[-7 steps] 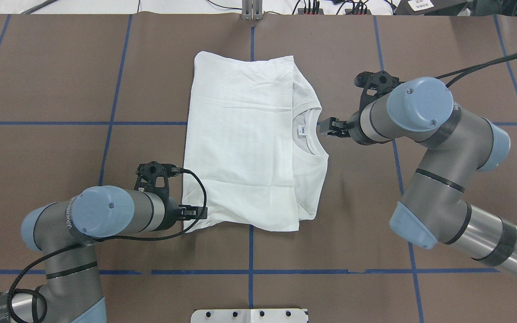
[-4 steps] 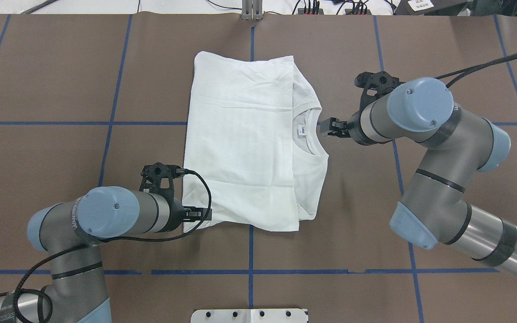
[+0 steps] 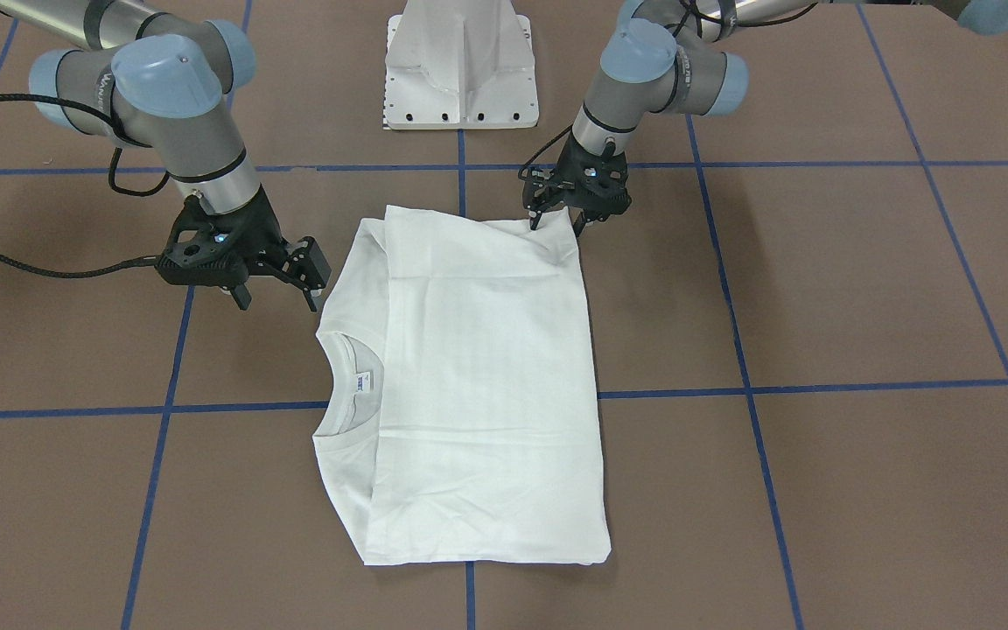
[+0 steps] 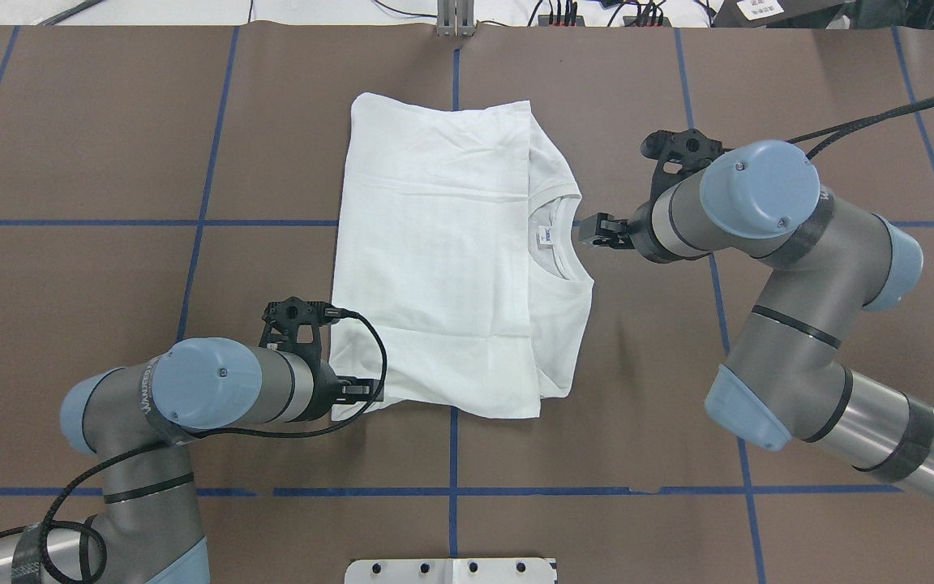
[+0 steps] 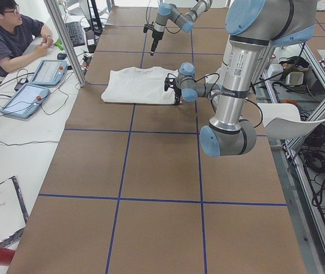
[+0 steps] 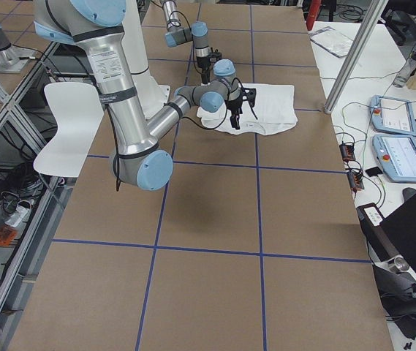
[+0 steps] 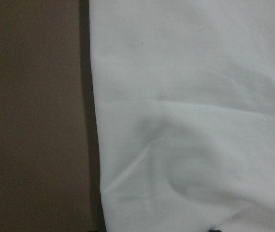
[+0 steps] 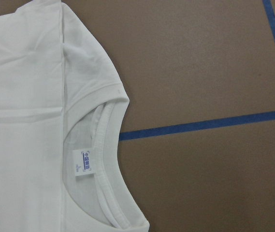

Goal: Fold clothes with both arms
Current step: 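Move the right gripper from the collar to the shirt corner nearest the robot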

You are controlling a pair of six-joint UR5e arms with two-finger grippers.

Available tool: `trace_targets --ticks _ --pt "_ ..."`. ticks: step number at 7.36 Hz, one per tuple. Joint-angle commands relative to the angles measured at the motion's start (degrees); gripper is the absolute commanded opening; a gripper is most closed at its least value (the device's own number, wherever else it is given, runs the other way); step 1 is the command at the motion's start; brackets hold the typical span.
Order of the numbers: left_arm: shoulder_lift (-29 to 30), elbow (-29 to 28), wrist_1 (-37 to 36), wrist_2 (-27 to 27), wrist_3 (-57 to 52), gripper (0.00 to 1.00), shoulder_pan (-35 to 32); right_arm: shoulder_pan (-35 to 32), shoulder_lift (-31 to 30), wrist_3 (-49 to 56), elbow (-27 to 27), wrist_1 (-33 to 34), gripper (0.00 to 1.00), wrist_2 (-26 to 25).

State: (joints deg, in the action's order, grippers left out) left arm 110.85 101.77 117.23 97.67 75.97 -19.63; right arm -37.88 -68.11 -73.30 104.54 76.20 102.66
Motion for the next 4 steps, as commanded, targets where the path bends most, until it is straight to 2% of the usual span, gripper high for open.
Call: trace_targets --ticks 1,3,4 --pt "0.2 0.0 -0.2 1.6 0.1 0.0 0.0 0.0 0.0 0.0 0.0 0.0 1.0 0.0" --pt "0.3 0.9 -0.8 1.7 0.1 0.0 0.0 0.3 -0.1 -1.1 0.7 0.2 1.0 0.2" --pt "0.3 0.8 -0.9 1.7 0.1 0.0 0.0 2.0 0.0 -9.7 3.3 1.7 1.0 0.1"
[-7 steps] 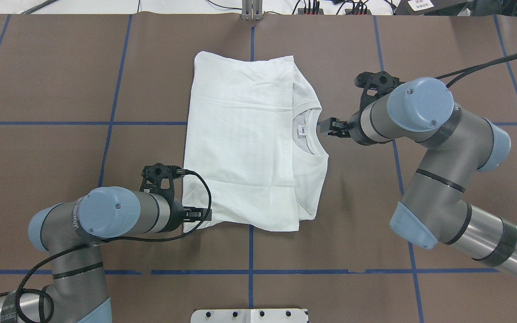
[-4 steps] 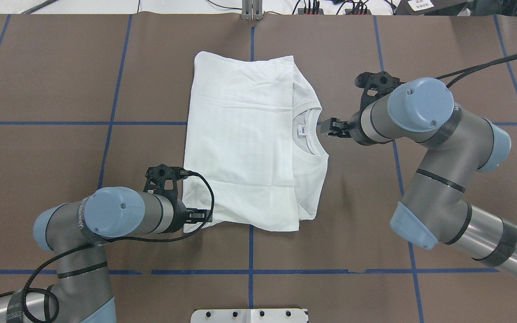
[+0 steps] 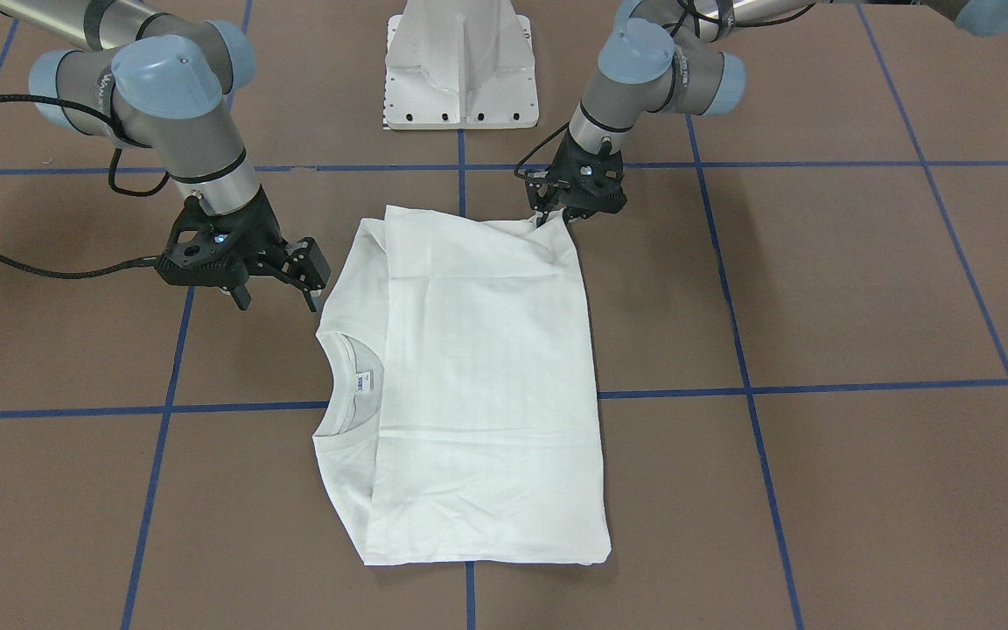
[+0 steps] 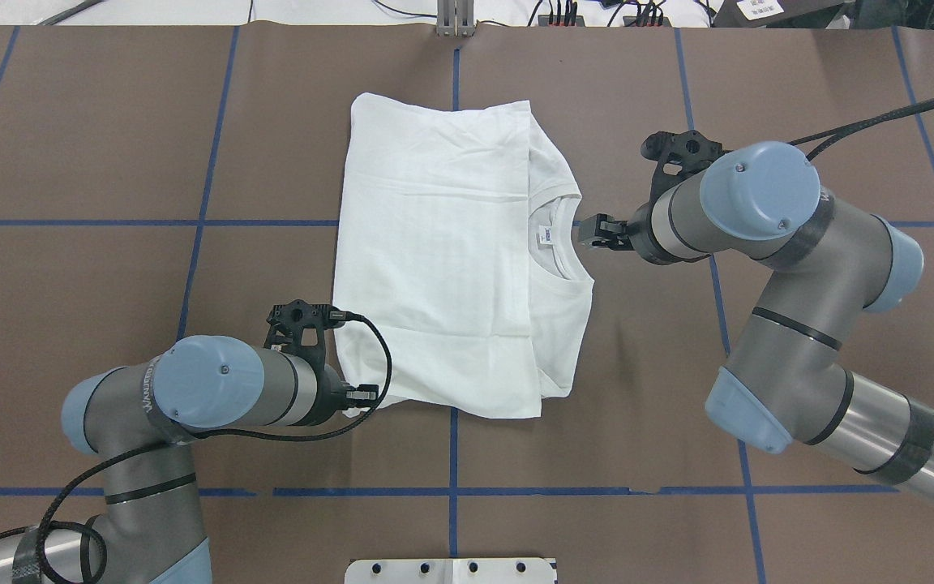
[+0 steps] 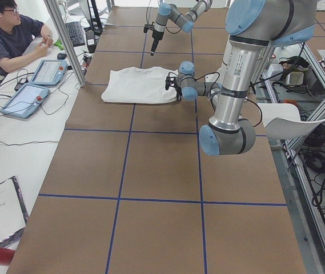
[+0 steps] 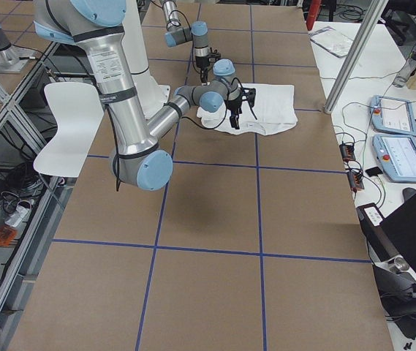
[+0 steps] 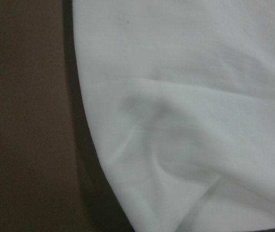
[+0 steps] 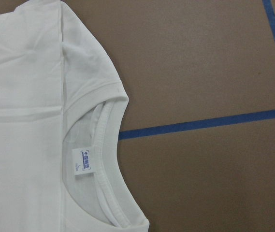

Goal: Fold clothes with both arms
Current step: 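Move the right gripper from the collar to the shirt corner nearest the robot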

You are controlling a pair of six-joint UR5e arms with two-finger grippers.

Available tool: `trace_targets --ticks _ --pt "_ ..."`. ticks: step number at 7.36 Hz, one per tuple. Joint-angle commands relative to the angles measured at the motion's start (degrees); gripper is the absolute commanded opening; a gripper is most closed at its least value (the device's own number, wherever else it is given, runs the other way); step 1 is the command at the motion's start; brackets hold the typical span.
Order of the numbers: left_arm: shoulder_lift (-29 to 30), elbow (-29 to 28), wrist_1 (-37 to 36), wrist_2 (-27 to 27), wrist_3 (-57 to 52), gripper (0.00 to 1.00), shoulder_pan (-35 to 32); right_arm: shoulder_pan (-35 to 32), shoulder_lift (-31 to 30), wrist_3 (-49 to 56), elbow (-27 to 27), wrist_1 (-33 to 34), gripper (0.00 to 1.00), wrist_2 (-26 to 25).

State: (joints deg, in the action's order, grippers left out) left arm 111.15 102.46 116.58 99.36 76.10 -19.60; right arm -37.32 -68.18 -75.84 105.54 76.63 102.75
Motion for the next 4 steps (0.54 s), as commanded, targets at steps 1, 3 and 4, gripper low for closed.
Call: trace_targets --ticks 1,3,4 --pt "0.0 0.1 -0.1 0.0 0.0 0.0 0.0 4.0 0.8 -15.1 6.2 7.2 1.0 -0.3" --pt "0.0 0.1 -0.1 0.0 0.0 0.0 -0.1 10.7 1.9 -34.5 9.0 14.1 0.99 -2.6" --pt "0.0 0.1 -0.1 0.0 0.0 0.0 0.0 13.8 2.5 -42.0 8.4 14.2 1.0 -4.6"
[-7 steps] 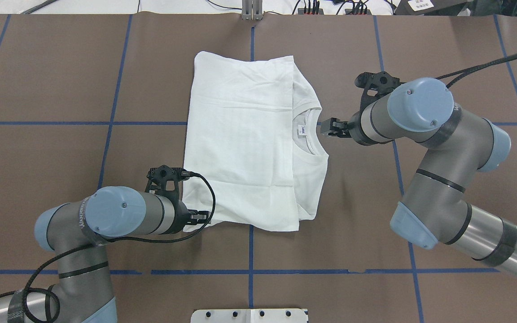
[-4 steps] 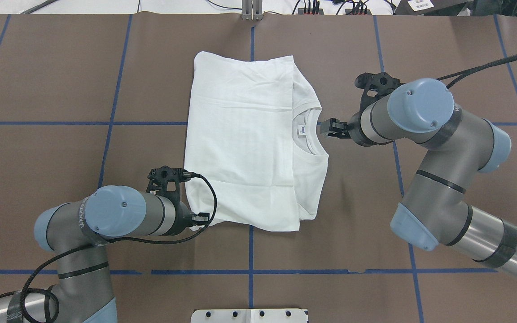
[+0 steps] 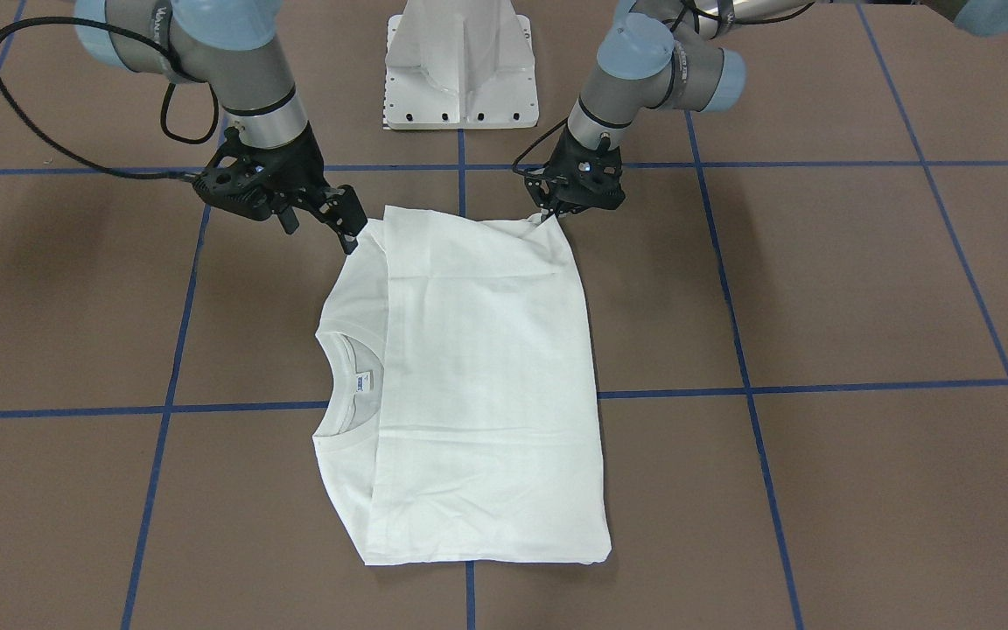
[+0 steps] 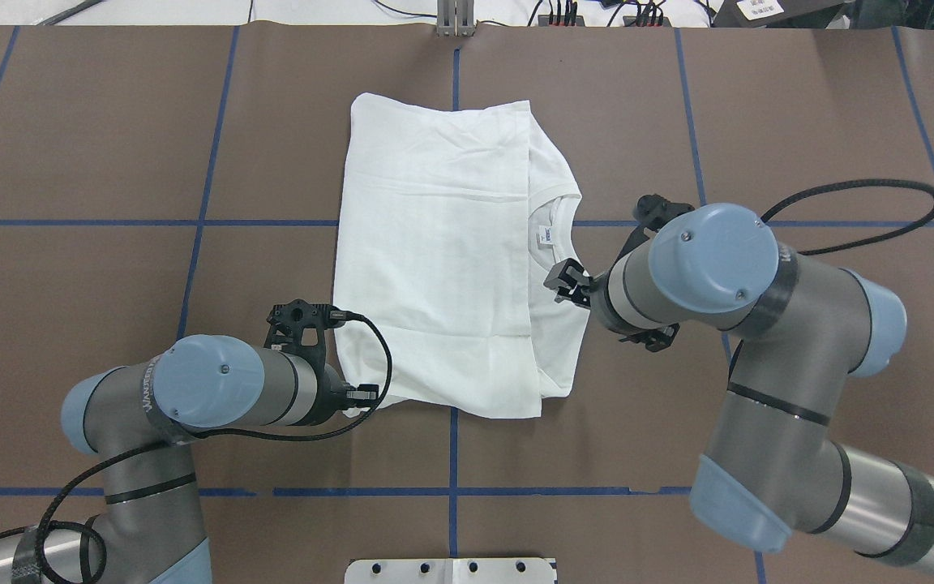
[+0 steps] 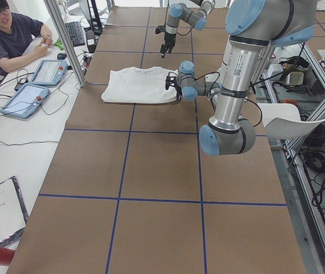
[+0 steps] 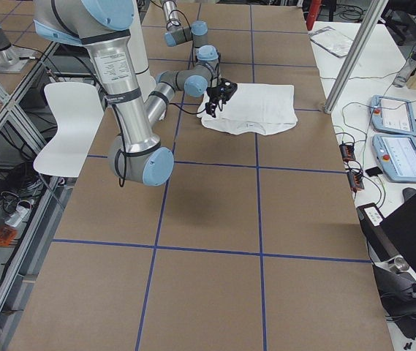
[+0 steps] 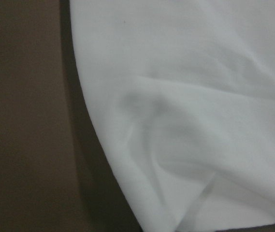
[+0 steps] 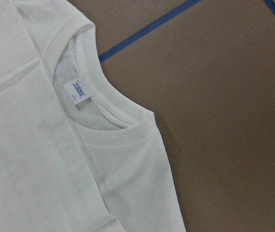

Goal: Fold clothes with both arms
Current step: 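Move the right gripper from the collar to the shirt corner nearest the robot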

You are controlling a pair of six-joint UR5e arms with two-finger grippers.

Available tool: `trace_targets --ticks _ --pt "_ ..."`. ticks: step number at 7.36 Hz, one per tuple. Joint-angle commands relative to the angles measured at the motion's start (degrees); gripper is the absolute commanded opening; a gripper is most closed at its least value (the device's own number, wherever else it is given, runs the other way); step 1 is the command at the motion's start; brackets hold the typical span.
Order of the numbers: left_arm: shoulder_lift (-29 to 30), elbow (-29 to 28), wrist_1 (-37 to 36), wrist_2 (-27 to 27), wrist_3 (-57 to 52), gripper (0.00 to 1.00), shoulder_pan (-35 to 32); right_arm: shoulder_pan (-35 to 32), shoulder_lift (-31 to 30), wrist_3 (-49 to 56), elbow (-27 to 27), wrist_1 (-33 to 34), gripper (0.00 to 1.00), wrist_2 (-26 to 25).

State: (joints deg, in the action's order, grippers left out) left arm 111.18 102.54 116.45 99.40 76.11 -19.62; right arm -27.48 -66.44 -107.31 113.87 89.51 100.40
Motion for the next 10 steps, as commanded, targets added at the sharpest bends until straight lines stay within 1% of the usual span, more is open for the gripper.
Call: trace_targets --ticks 1,2,3,4,6,7,10 --pt "0.0 0.1 0.1 0.0 0.0 0.0 -0.1 5.9 0.9 -16.1 -0.4 1.5 0.99 -2.5" --pt "0.0 1.0 0.1 0.4 0.0 0.0 -0.1 7.8 1.0 -19.1 -1.4 1.4 0.99 -4.0" --pt "-0.1 2.1 0.1 2.4 0.1 0.0 -0.2 9.0 1.7 -19.8 -2.2 1.4 0.99 -6.1" --pt "-0.1 2.8 0.0 2.4 0.1 0.0 -0.2 9.7 1.9 -21.1 -2.9 1.3 0.99 -6.2" --pt "-0.2 2.8 0.0 2.4 0.1 0.0 -0.2 11.1 2.9 -22.5 -5.4 0.6 0.99 -10.5" --pt "-0.1 2.8 0.0 2.4 0.1 0.0 -0.2 11.1 3.9 -23.1 -7.4 0.5 0.98 -10.7" --pt "-0.2 2.8 0.0 2.4 0.1 0.0 -0.2 12.9 3.6 -23.2 -8.0 0.6 0.96 -12.9"
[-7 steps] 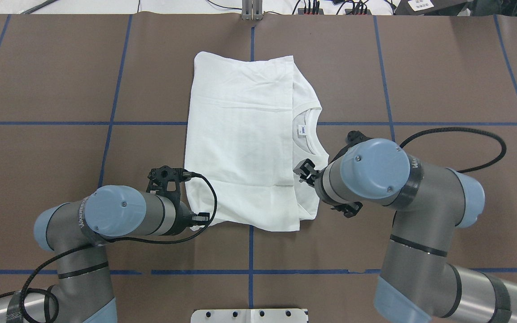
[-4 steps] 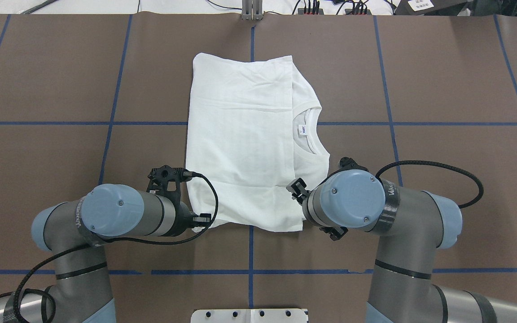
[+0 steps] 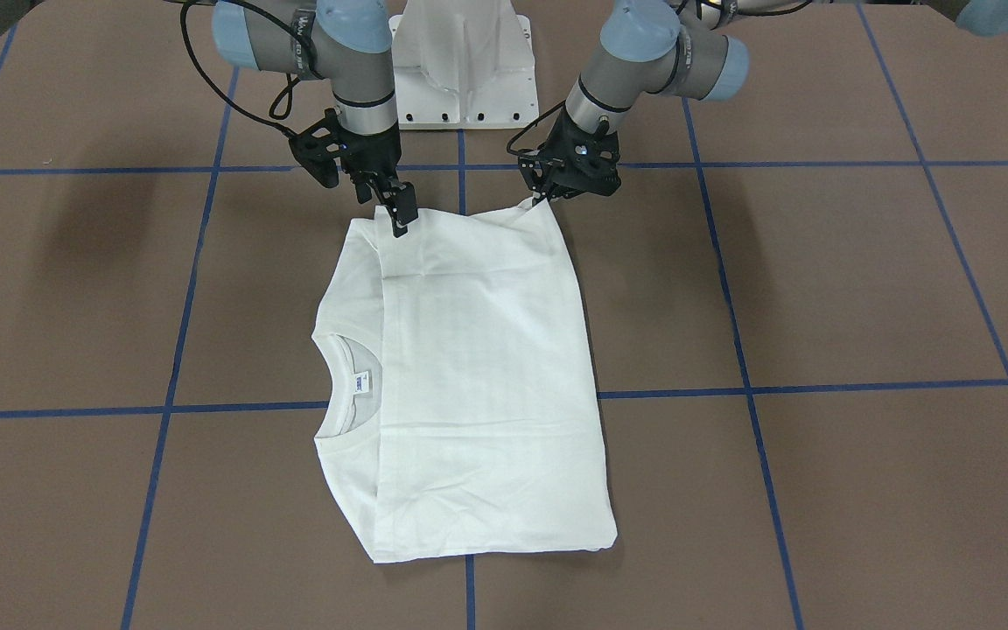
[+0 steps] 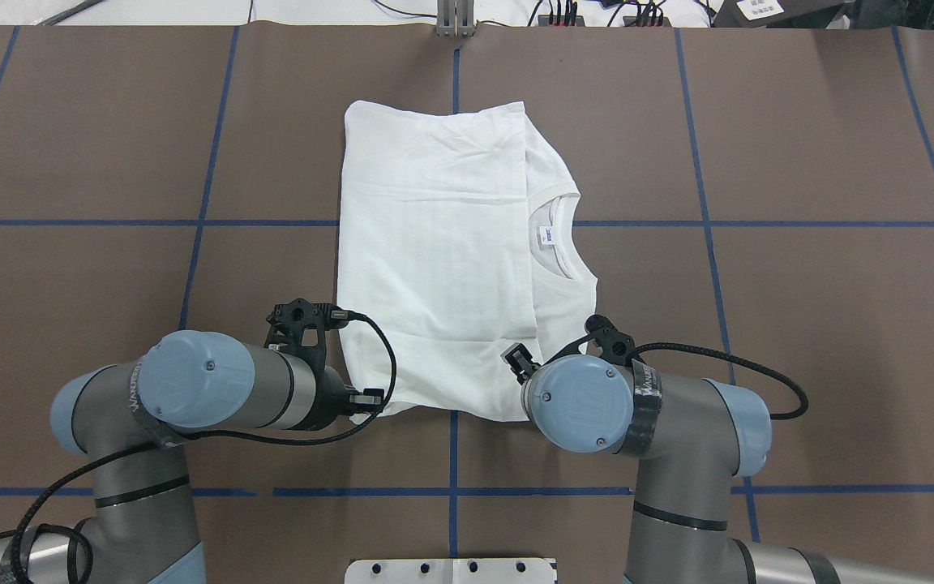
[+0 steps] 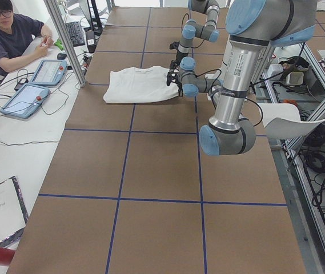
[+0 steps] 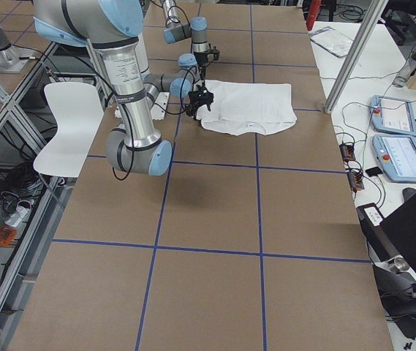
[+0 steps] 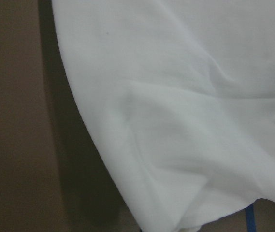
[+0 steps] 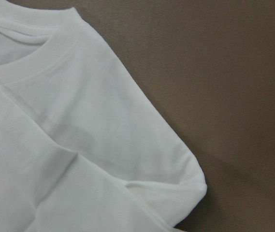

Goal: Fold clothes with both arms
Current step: 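Grasp the near corners of the shirt with both grippers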

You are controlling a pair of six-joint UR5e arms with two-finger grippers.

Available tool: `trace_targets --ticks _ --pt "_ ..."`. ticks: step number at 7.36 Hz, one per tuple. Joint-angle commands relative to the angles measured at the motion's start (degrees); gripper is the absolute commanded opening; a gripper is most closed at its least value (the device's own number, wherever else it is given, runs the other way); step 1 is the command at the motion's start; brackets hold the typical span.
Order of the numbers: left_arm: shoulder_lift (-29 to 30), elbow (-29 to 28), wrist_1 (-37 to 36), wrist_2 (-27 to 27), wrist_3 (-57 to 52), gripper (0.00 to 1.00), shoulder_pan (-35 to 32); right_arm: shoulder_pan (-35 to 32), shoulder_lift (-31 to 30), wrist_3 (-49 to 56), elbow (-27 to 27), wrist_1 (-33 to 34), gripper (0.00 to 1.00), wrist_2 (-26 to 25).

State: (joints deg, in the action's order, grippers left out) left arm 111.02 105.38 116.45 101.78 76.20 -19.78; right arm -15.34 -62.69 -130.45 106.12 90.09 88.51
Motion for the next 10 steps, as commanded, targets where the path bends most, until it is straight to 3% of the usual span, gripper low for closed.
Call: trace_targets --ticks 1,2,3,5,10 --pt "0.0 0.0 0.0 0.0 0.0 0.0 0.0 1.3 -0.3 -0.1 -0.9 0.0 0.96 -1.1" --pt "-0.1 0.0 0.0 0.0 0.0 0.0 0.0 2.1 -0.9 0.0 -1.3 0.0 0.95 -2.4" --pt "-0.4 0.0 0.0 0.1 0.0 0.0 0.0 2.1 -0.6 -0.1 -1.3 0.0 0.84 -2.8" --pt "-0.4 0.0 0.0 0.1 0.0 0.0 0.0 1.3 -0.3 -0.2 -1.1 -0.1 0.01 -2.8" --pt "-0.5 -0.1 0.0 0.0 0.0 0.0 0.0 0.0 -0.3 0.5 0.3 0.5 0.0 -2.7"
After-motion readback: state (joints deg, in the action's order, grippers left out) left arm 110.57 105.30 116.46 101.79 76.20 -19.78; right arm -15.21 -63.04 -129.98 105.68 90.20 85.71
